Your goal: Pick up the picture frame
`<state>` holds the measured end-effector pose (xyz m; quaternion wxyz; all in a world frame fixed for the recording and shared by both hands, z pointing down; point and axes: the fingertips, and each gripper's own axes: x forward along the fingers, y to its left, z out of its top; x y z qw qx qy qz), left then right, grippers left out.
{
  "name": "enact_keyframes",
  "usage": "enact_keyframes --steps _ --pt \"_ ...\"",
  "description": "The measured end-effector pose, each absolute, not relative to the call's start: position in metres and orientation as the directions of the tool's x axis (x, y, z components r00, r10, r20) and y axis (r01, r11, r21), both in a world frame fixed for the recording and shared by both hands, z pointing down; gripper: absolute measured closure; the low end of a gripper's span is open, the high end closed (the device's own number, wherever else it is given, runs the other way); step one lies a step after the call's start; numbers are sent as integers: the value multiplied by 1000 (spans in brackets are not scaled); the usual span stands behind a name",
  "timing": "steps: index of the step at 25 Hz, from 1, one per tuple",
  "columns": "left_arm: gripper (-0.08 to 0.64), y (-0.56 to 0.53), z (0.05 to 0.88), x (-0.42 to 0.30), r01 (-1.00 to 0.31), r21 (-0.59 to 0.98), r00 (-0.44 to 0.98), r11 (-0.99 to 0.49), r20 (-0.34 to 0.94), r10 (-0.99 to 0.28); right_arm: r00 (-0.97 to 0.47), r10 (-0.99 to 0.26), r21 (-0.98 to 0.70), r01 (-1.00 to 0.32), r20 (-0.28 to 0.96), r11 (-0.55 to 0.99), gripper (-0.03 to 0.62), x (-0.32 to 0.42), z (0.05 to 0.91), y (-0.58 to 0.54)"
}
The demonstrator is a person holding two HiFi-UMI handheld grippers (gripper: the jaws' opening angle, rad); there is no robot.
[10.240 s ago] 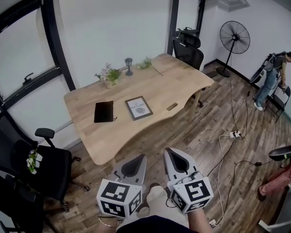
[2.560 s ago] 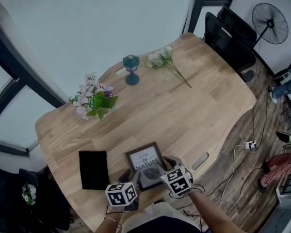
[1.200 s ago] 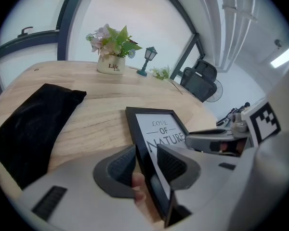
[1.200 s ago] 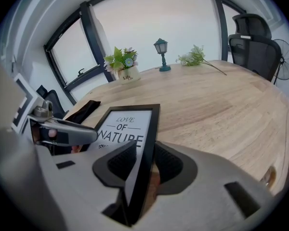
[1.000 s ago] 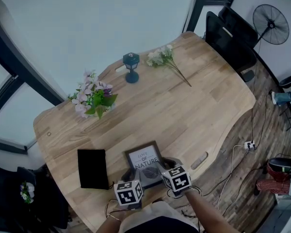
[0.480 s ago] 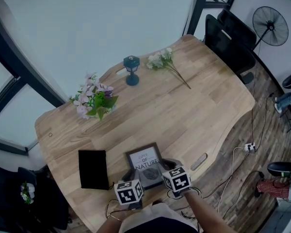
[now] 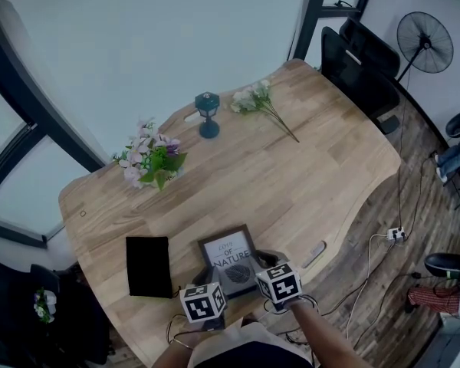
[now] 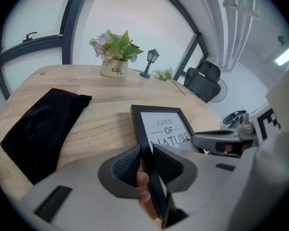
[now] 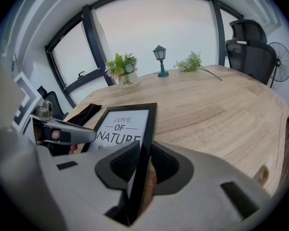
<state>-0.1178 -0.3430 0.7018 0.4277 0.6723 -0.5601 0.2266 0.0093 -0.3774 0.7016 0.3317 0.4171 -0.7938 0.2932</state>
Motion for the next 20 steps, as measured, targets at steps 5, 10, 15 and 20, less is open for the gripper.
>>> enact_keyframes --steps 5,10,15,20 --pt "486 -342 694 -116 -947 321 270 -13 773 -574 -428 -499 -175 -863 754 474 518 11 692 -375" --pt "488 -340 686 -116 -947 321 268 -17 761 -591 -425 -525 -158 -864 737 478 522 12 682 -374" --pt "489 -338 675 -117 -947 320 263 -17 747 -610 -428 -549 -148 -865 718 480 522 12 671 -372" --pt "489 -335 664 -116 -950 311 258 -27 733 -630 -432 -569 -143 -865 700 481 522 13 660 -367"
